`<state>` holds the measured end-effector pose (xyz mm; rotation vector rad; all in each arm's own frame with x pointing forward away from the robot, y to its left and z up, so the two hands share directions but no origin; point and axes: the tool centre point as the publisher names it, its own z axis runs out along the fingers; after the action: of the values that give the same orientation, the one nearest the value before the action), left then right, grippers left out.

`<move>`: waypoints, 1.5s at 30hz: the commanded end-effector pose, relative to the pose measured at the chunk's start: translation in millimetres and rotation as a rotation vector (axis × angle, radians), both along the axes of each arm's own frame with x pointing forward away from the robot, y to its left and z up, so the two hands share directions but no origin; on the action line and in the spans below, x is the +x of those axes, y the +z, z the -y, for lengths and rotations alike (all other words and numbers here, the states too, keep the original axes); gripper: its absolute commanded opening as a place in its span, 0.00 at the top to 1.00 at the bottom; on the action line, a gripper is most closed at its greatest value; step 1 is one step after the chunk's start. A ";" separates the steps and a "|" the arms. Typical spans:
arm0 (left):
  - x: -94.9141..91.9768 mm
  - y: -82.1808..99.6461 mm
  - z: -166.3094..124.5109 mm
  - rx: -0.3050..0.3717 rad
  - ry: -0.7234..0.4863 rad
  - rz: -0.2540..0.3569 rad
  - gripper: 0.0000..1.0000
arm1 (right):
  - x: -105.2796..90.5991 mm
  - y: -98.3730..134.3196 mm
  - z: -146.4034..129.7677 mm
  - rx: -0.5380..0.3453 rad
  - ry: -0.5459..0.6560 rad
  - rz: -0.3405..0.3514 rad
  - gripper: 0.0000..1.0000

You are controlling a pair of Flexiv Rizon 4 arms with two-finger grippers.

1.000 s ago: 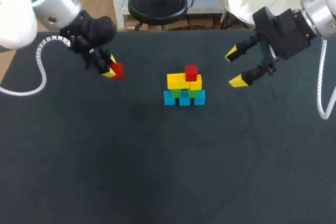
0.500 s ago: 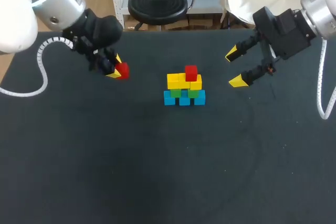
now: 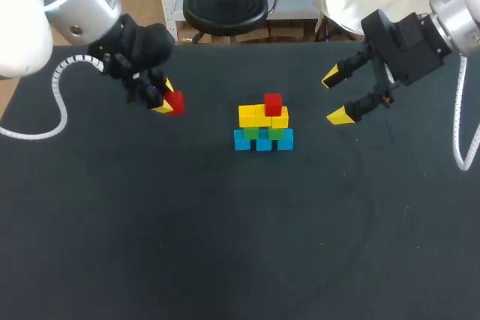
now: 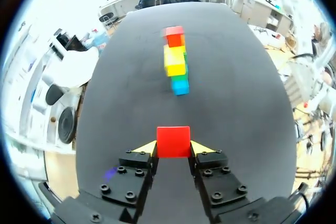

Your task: Place the blue cubes, place green cubes on the blue cubes, place the yellow cubes on the green cubes, then place the red cubes on the yellow cubes, and place purple cube on the red cubes.

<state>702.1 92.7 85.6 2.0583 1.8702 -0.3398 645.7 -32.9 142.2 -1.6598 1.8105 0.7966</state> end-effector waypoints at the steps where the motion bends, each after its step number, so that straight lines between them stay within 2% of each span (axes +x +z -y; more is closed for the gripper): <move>1: -22.8 3.2 30.0 0.055 -0.010 -0.004 1.00 | -0.4 -0.2 0.3 0.002 0.000 0.001 0.00; 5: -34.0 7.4 48.7 0.174 0.080 -0.049 1.00 | -0.4 -0.2 0.3 0.002 0.000 0.001 0.00; 10: -35.9 17.3 57.9 0.199 0.137 -0.041 1.00 | -0.4 -0.2 0.3 0.002 0.000 0.001 0.00; 14: -30.8 17.4 64.4 0.228 0.157 -0.063 1.00 | -0.4 -0.2 0.3 0.002 0.000 0.001 0.00; 22: -23.3 23.4 81.8 0.199 0.146 -0.077 1.00 | -0.4 -0.2 0.3 0.002 0.000 0.001 0.00; 23: -23.8 25.8 83.8 0.119 0.094 -0.062 1.00 | -0.4 -0.2 0.3 0.002 0.000 0.001 0.00; 45: -20.7 28.5 86.5 0.116 0.101 -0.058 1.00 | -0.4 -0.2 0.3 0.002 0.000 0.001 0.00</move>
<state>679.4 8.1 112.1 2.0429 2.0636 -0.2782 645.6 -32.8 142.2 -1.6598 1.8106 0.7966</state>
